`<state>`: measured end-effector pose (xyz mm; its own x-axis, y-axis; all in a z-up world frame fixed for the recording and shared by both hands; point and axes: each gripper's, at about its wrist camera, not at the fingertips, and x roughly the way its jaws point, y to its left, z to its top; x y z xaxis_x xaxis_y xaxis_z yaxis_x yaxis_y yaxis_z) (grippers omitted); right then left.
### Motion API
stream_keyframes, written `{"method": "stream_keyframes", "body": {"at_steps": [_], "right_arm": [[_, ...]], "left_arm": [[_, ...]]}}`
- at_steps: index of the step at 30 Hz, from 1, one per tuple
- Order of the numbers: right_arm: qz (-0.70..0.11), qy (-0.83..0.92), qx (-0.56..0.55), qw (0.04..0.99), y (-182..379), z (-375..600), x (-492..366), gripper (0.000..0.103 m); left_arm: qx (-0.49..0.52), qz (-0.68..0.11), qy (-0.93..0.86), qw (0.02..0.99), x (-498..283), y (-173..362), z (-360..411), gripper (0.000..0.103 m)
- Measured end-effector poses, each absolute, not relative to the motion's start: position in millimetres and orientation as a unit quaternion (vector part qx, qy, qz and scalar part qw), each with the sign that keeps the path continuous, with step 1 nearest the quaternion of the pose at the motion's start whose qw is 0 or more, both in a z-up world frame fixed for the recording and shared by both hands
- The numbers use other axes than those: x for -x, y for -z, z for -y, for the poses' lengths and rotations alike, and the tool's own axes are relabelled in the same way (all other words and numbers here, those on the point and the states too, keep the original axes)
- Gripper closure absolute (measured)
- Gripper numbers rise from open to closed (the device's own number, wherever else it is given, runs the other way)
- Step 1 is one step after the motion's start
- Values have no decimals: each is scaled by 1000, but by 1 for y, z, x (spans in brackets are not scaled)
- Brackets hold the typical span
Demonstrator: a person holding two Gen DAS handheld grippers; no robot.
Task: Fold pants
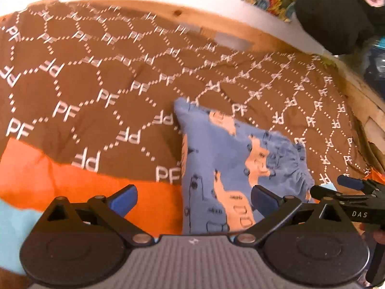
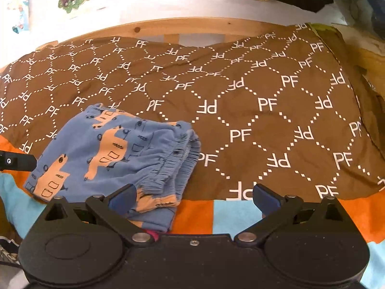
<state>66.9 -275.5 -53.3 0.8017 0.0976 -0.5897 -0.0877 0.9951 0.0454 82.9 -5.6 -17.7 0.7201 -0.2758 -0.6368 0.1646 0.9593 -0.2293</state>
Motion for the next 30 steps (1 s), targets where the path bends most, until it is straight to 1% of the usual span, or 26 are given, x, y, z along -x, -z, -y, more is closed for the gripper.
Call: {"method": "stream_keyframes", "body": {"at_steps": [5, 10, 13, 18, 21, 25, 30], "right_arm": [[-310, -60, -47, 948, 53, 285, -83, 1], [-322, -116, -91, 935, 64, 294, -123, 1], [-314, -174, -100, 928, 63, 296, -144, 1], [-330, -262, -129, 898, 64, 294, -188, 1], [-351, -267, -161, 883, 76, 297, -207, 1], [-337, -269, -235, 871, 84, 312, -212, 1], [-338, -263, -226, 875, 83, 310, -211, 1]], "left_arm": [[99, -362, 113, 920, -97, 31, 3, 0], [109, -377, 96, 915, -103, 44, -2, 0], [126, -369, 105, 915, -103, 44, -6, 0], [180, -362, 160, 900, -101, 45, -11, 0], [162, -360, 162, 904, -101, 47, -7, 0], [142, -364, 162, 906, -100, 48, -3, 0], [158, -366, 158, 904, -99, 48, -7, 0]]}}
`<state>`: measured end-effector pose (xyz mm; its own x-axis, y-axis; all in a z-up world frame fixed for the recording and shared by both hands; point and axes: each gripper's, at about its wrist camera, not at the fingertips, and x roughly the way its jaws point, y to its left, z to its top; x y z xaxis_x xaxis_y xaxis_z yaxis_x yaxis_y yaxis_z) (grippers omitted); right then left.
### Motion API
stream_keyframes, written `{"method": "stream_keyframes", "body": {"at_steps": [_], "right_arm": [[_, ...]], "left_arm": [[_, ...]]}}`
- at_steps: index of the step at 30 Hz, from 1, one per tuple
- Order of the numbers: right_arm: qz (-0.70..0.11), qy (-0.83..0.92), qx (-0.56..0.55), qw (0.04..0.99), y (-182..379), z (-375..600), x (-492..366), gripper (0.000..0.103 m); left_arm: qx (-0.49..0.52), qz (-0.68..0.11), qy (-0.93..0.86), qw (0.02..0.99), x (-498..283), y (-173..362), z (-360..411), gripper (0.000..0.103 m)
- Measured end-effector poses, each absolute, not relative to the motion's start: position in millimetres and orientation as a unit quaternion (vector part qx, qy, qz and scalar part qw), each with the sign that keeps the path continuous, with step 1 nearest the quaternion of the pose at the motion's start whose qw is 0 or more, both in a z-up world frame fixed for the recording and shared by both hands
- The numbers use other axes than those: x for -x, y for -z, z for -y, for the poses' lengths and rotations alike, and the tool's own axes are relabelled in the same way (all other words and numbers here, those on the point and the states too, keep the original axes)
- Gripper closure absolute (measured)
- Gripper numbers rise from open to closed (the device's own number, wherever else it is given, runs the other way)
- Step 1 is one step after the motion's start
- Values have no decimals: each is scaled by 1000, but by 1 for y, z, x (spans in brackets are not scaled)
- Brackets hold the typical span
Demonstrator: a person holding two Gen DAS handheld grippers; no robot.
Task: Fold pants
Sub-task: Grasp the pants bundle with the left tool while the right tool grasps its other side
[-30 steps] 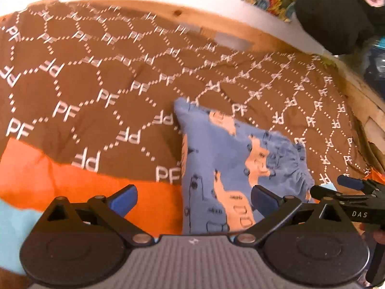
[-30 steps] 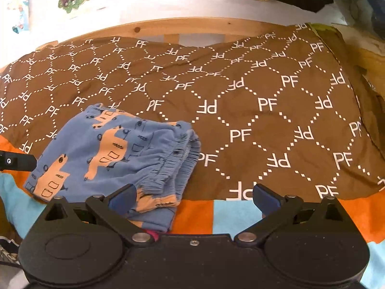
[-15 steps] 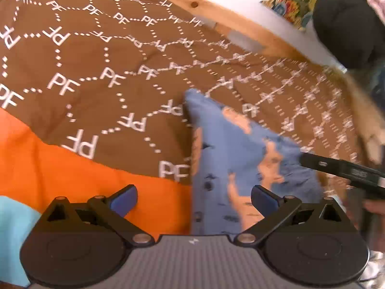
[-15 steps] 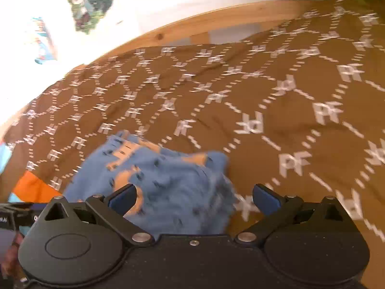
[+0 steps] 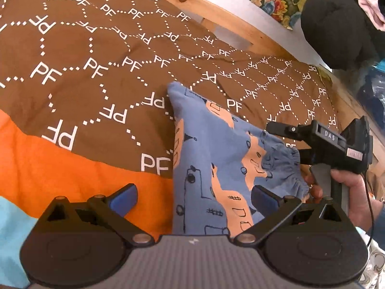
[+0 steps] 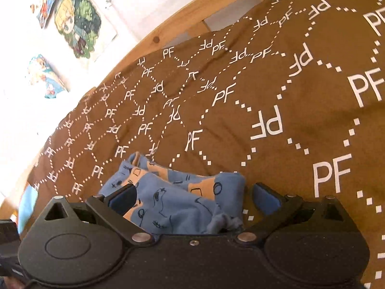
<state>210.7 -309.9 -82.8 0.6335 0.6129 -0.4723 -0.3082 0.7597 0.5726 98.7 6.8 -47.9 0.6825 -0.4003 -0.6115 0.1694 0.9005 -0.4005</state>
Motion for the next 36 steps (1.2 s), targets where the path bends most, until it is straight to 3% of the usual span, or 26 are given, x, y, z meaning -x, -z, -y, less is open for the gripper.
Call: {"method": "stream_keyframes", "body": {"at_steps": [4, 7, 10, 12, 14, 21, 30, 35, 36], "right_arm": [[-330, -250, -238, 879, 85, 308, -210, 1], [-329, -234, -233, 885, 86, 307, -209, 9], [-328, -215, -239, 888, 88, 311, -208, 24], [-326, -198, -245, 892, 90, 315, -205, 41], [-320, -186, -250, 895, 93, 318, -201, 49], [-316, -176, -223, 905, 93, 311, -200, 50], [-314, -169, -188, 915, 90, 302, -198, 50], [-314, -162, -161, 921, 87, 296, -196, 53], [-314, -162, -156, 922, 87, 294, -195, 59]], "left_arm": [[153, -366, 157, 904, -99, 48, -5, 0], [153, -366, 157, 905, -99, 49, -6, 0], [153, -366, 157, 905, -99, 49, -6, 0], [153, -366, 157, 905, -99, 49, -6, 0], [153, -366, 157, 904, -99, 49, -6, 0], [180, -373, 159, 896, -100, 47, -13, 1], [200, -382, 132, 893, -99, 43, -18, 22], [205, -387, 158, 885, -99, 41, -16, 62], [204, -391, 161, 883, -99, 42, -14, 64]]}}
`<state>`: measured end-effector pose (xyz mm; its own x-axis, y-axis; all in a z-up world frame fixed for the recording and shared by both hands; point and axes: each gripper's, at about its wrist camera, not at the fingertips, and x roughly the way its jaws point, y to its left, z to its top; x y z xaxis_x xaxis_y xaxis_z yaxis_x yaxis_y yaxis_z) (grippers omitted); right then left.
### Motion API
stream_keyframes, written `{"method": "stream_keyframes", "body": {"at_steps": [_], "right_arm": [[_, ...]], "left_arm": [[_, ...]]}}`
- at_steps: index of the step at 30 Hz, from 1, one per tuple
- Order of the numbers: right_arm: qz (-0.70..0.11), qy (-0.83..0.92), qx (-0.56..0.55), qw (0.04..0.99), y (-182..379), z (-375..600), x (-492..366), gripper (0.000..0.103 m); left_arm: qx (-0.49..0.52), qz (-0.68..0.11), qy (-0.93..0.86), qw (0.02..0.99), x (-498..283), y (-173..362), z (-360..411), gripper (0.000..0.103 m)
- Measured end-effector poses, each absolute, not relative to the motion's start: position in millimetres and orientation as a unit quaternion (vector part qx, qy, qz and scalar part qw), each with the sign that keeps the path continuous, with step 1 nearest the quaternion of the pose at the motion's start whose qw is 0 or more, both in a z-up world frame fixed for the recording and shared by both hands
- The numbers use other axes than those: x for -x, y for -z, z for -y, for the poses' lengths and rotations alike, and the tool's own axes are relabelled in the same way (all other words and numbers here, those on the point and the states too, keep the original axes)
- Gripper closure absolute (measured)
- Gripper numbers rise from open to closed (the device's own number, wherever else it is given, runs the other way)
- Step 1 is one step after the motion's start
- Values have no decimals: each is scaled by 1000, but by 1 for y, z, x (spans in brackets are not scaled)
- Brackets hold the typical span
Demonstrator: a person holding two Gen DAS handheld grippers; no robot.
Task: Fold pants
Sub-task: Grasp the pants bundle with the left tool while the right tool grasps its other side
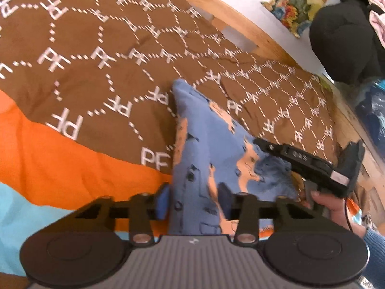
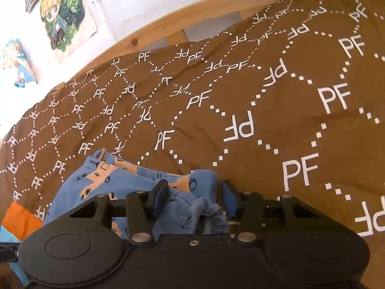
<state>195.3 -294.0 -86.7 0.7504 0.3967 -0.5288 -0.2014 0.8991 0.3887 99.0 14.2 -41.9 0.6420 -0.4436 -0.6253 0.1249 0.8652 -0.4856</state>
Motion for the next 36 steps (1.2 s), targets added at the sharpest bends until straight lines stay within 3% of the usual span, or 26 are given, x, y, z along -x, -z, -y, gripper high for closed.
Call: {"method": "stream_keyframes", "body": {"at_steps": [4, 9, 36], "right_arm": [[-311, -164, -131, 927, 84, 286, -192, 70], [-297, -149, -110, 937, 79, 277, -185, 80], [-248, -139, -47, 958, 50, 257, -155, 86]], "left_arm": [[201, -389, 157, 885, -97, 42, -13, 73], [200, -389, 156, 885, -97, 43, -13, 76], [203, -390, 159, 884, -92, 32, -14, 82]]}}
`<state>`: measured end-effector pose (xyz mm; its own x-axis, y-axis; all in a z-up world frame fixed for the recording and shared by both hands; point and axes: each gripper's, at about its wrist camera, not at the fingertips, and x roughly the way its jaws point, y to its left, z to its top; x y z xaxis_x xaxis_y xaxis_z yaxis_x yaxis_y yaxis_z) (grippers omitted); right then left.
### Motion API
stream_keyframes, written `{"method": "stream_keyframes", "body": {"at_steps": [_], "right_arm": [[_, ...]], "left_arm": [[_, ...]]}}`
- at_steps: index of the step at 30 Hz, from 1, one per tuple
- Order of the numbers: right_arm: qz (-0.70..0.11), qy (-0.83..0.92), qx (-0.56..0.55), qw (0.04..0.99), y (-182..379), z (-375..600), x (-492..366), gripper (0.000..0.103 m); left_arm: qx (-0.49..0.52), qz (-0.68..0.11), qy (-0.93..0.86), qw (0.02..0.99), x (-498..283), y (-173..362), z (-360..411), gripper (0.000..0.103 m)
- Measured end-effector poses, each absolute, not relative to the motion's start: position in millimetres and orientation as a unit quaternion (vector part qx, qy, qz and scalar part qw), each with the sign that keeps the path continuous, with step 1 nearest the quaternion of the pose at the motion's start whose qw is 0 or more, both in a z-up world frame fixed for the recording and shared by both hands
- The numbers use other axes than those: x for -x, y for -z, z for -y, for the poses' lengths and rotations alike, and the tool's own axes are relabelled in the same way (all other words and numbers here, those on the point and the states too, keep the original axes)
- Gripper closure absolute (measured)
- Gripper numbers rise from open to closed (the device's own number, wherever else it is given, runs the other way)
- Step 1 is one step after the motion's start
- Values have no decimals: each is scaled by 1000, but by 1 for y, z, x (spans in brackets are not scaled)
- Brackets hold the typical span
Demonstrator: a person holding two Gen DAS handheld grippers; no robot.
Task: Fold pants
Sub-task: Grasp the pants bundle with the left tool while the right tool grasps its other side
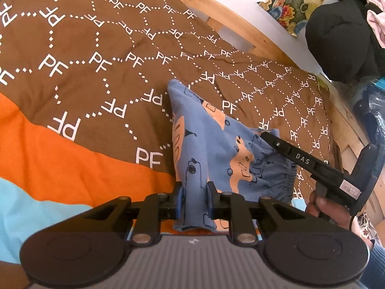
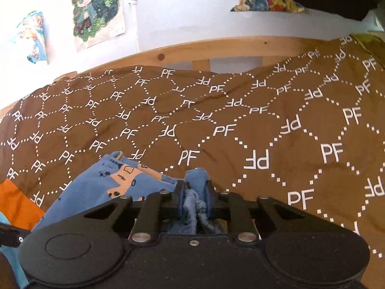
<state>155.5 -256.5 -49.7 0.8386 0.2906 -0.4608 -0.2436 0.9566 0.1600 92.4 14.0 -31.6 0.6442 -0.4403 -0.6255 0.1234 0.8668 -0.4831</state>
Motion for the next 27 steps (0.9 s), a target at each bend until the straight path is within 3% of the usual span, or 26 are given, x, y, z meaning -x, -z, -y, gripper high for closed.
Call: {"method": "stream_keyframes", "body": {"at_steps": [13, 21, 27], "right_arm": [[-208, -169, -26, 963, 26, 255, -142, 88], [-227, -208, 4, 951, 20, 258, -159, 88], [-190, -242, 30, 951, -19, 254, -194, 89]], "left_arm": [[217, -368, 175, 887, -83, 11, -16, 85], [199, -376, 162, 890, -88, 12, -13, 85], [119, -331, 170, 921, -107, -26, -3, 85]]}}
